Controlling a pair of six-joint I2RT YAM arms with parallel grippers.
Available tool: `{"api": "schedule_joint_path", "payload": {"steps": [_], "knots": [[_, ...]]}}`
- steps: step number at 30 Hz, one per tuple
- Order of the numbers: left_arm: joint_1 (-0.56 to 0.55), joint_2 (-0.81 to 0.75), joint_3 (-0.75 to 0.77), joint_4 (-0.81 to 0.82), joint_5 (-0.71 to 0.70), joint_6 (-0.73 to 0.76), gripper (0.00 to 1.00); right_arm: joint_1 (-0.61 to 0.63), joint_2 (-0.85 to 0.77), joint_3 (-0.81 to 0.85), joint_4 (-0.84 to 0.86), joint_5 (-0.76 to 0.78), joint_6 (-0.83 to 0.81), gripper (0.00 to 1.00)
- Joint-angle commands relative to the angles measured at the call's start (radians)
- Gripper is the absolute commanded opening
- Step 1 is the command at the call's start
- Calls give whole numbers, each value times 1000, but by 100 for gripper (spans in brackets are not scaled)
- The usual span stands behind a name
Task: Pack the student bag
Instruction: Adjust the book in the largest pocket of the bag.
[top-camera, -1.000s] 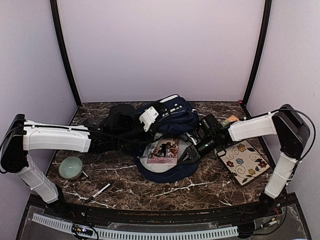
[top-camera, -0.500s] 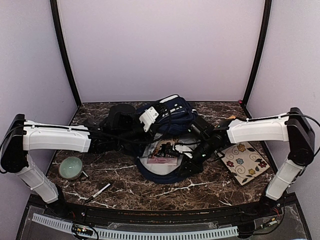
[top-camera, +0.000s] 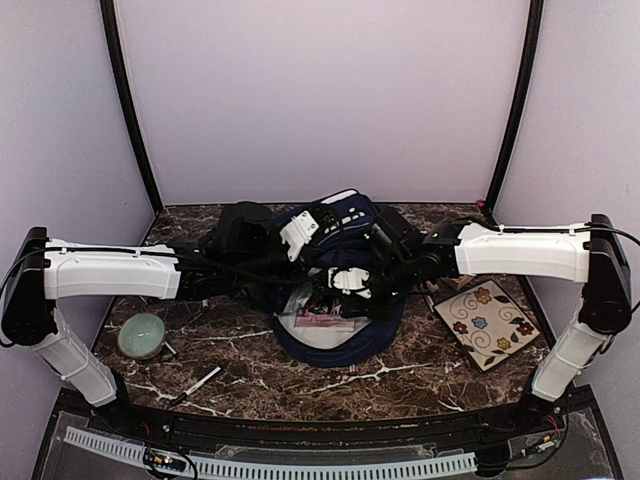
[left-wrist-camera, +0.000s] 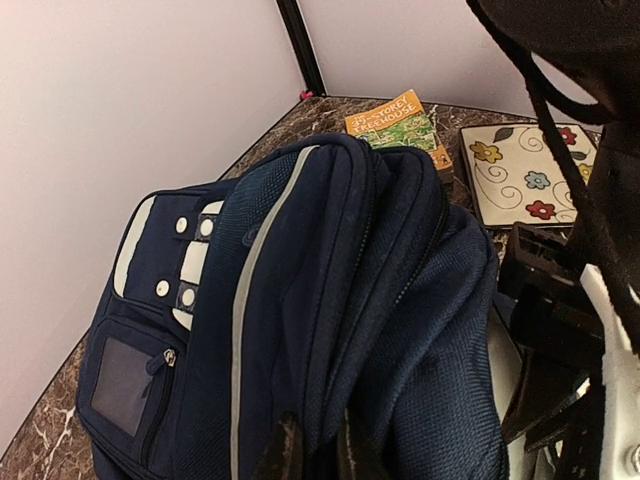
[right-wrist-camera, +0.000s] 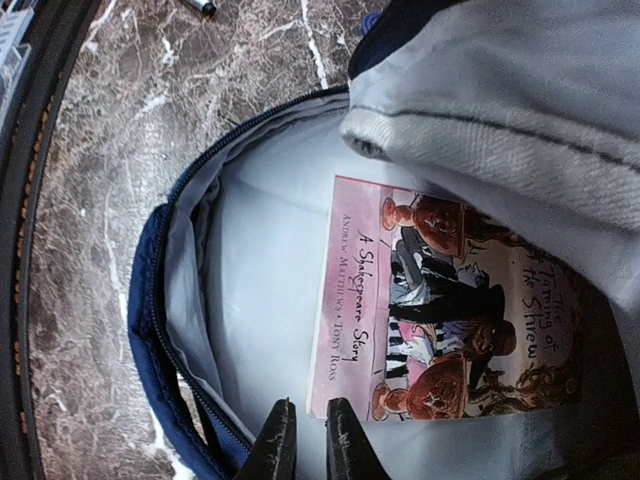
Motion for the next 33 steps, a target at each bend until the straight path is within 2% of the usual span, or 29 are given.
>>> {"api": "schedule_joint_path", "payload": {"steps": [1, 6, 11, 14, 17, 33], "knots": [[21, -45, 41, 75, 43, -24, 0, 12, 16, -63, 88, 79, -102, 13], [57, -57, 36, 84, 109, -55, 0, 16, 43, -94, 166, 101, -121, 15], [79, -63, 35, 90, 143, -76, 0, 31, 101, -79, 208, 117, -128, 24], [81, -61, 38, 85, 148, -78, 0, 40, 129, -78, 231, 126, -135, 35], [81, -63, 41, 78, 157, -77, 0, 45, 149, -83, 242, 124, -161, 40], [83, -75, 45, 66, 190, -70, 0, 9, 200, -134, 442, 443, -185, 36]]}}
